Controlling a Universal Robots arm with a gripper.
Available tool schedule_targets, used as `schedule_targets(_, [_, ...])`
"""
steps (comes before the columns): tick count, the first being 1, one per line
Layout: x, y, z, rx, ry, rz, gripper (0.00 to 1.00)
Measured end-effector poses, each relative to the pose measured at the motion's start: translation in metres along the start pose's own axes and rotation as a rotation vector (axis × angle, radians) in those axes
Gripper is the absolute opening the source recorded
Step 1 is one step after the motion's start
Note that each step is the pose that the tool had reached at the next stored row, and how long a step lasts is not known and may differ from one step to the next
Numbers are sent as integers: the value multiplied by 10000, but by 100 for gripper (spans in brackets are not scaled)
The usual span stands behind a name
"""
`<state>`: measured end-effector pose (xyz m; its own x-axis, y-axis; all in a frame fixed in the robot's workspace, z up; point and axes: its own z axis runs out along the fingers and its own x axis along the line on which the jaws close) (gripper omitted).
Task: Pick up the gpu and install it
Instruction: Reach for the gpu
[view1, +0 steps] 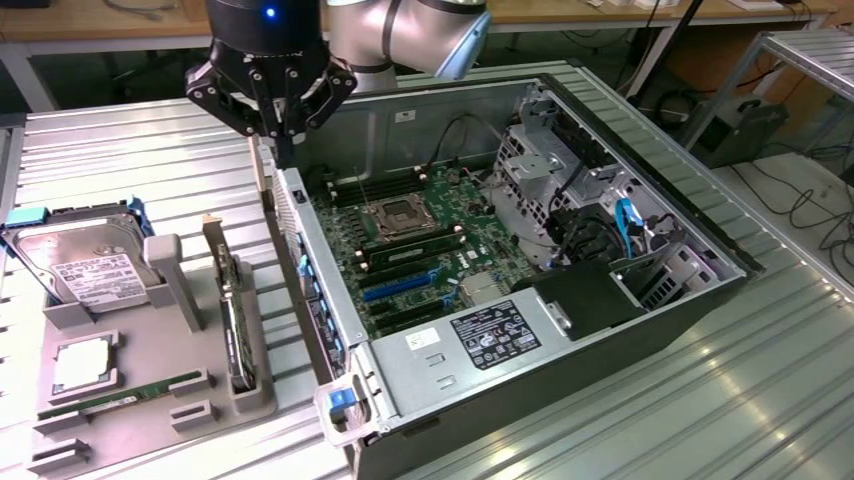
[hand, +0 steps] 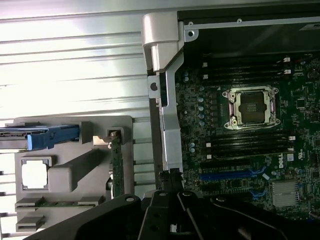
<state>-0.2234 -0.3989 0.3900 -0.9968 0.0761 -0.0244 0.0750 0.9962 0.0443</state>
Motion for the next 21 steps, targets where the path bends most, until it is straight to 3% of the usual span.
schedule_targets(21, [72,-5,-1,0,0,1,11])
